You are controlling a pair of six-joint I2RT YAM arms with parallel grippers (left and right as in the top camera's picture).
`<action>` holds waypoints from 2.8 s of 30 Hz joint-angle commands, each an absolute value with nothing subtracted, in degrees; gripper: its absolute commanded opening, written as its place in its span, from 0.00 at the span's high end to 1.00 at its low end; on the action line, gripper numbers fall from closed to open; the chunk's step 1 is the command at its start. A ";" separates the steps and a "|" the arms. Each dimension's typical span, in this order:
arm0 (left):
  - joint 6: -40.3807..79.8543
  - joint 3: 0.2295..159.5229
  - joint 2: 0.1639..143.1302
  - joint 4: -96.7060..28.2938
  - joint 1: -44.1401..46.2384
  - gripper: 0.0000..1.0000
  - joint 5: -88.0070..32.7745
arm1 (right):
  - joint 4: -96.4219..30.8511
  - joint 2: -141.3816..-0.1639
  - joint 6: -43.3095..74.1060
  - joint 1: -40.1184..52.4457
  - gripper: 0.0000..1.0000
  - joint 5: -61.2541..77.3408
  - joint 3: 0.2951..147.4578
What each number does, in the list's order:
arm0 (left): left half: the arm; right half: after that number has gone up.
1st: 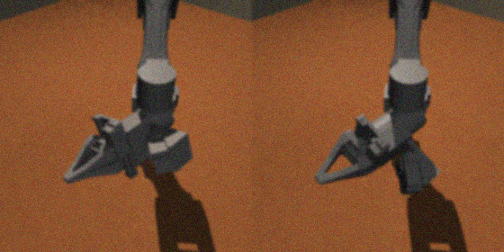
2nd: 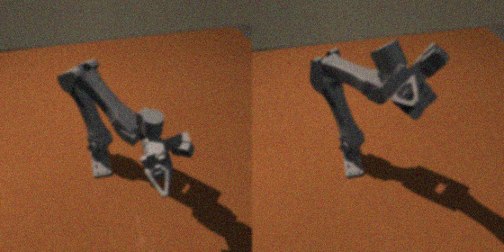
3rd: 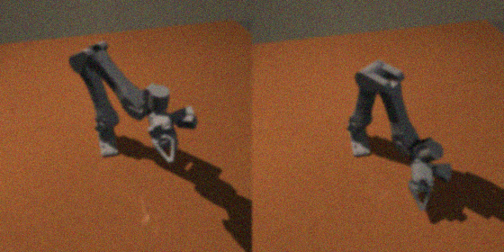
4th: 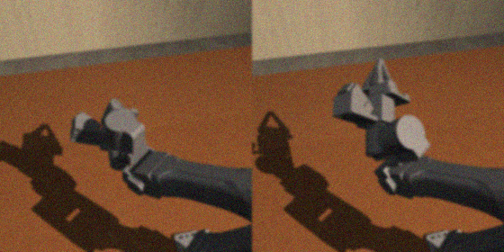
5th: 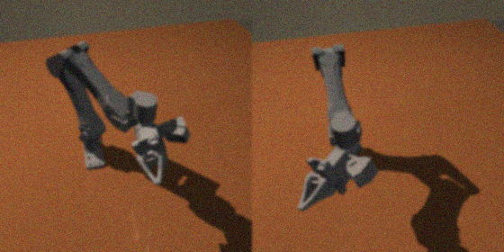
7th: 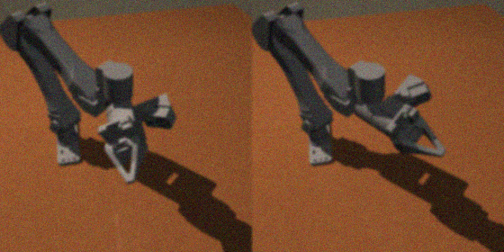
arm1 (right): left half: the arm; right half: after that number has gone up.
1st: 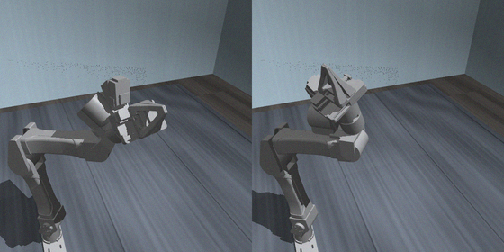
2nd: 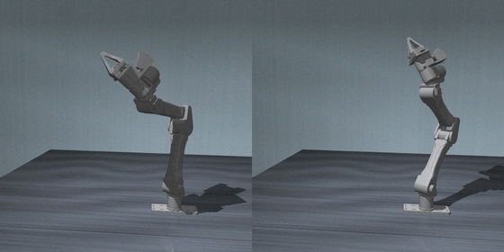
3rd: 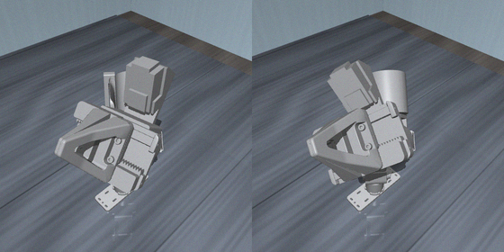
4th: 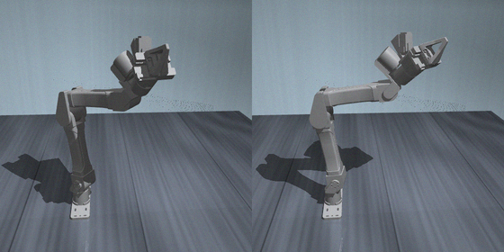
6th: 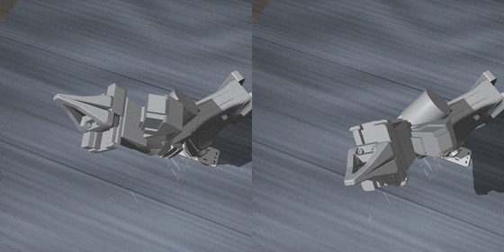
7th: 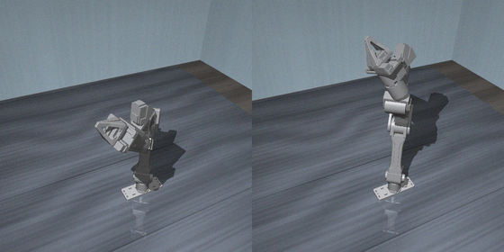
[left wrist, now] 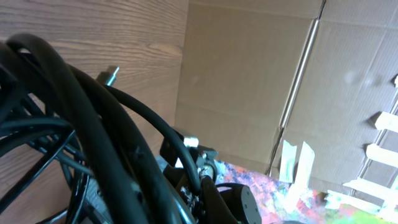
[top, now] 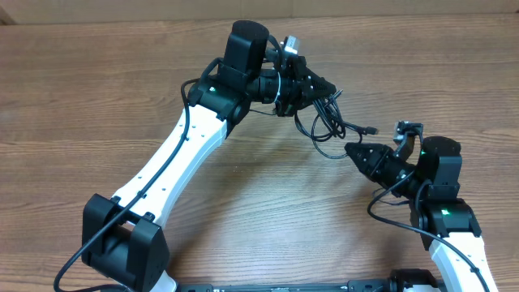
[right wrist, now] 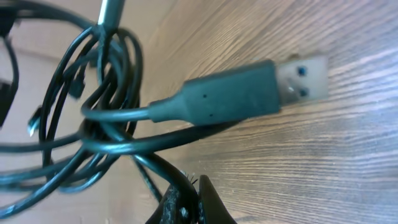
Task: Untangle cables
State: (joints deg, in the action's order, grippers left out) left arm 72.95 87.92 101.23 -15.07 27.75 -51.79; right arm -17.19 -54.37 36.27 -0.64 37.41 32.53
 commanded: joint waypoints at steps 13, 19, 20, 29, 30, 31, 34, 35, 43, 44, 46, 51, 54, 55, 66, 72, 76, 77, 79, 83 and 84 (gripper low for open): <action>70.48 89.49 99.63 -14.37 26.92 0.96 -48.45 | -17.32 -54.24 19.14 -0.36 0.96 49.06 33.41; 70.50 89.49 99.63 -14.37 26.92 0.96 -46.70 | -18.94 -54.24 16.10 -0.36 0.96 52.60 33.41; 70.50 89.49 99.63 -14.37 26.92 0.96 -46.22 | -19.59 -54.24 15.94 -0.36 0.96 52.82 33.41; 70.46 89.49 99.63 -14.48 27.38 0.96 -43.92 | -21.08 -54.24 14.66 -0.32 0.96 55.27 33.41; 70.46 89.49 99.63 -14.76 27.57 0.96 -43.90 | -20.82 -54.24 14.66 -0.32 0.96 55.66 33.41; 70.32 89.47 99.63 -14.81 27.79 0.96 -43.90 | -20.62 -54.24 14.68 -0.32 0.96 55.92 33.41; 69.73 89.45 99.63 -15.66 28.62 0.96 -43.94 | -19.57 -54.24 14.46 -0.32 0.96 57.95 33.41; 69.12 89.45 99.63 -16.05 28.99 0.96 -44.21 | -18.94 -54.24 14.46 -0.32 0.96 58.85 33.41; 67.90 89.45 99.63 -17.21 31.64 0.96 -41.39 | -13.87 -54.24 14.48 -0.32 0.96 64.20 33.41; 67.90 89.45 99.63 -17.02 31.46 0.96 -41.34 | -14.02 -54.24 14.48 -0.32 0.96 64.20 33.41; 67.94 89.45 99.63 -16.25 31.16 0.96 -41.32 | -14.28 -54.24 14.48 -0.32 0.96 64.20 33.41; 68.36 89.45 99.63 -13.69 30.76 0.96 -39.00 | -14.96 -54.26 14.48 -0.32 0.96 64.18 33.41; 68.36 89.45 99.63 -13.02 30.76 0.96 -36.27 | -15.94 -54.26 14.46 -0.32 0.96 64.18 33.39; 68.36 89.45 99.63 -13.02 30.79 0.96 -35.24 | -16.27 -54.26 14.41 -0.32 0.96 64.18 33.39; 68.31 89.45 99.63 -13.02 30.79 0.96 -34.26 | -19.33 -54.46 9.30 -0.08 0.96 64.60 33.39; 67.24 89.45 99.63 -13.04 30.79 0.96 -39.77 | -21.87 -54.48 6.76 0.01 0.96 60.01 33.41; 60.40 89.45 99.63 -13.08 30.79 0.96 -42.83 | -24.40 -54.48 7.22 -0.01 0.76 54.19 33.41; 57.95 89.45 99.63 -13.10 30.79 0.96 -43.70 | -25.08 -54.52 7.22 -0.01 0.66 53.32 33.41; 52.38 89.45 99.63 -13.50 30.79 0.96 -45.60 | -26.37 -54.52 7.22 -0.01 0.46 51.99 33.39; 44.03 89.45 99.63 -15.03 30.79 0.96 -47.66 | -27.24 -54.52 7.22 -0.01 0.00 51.20 33.41; 42.61 89.45 99.63 -15.70 30.79 0.96 -47.72 | -27.24 -54.52 7.22 -0.01 0.00 51.20 33.39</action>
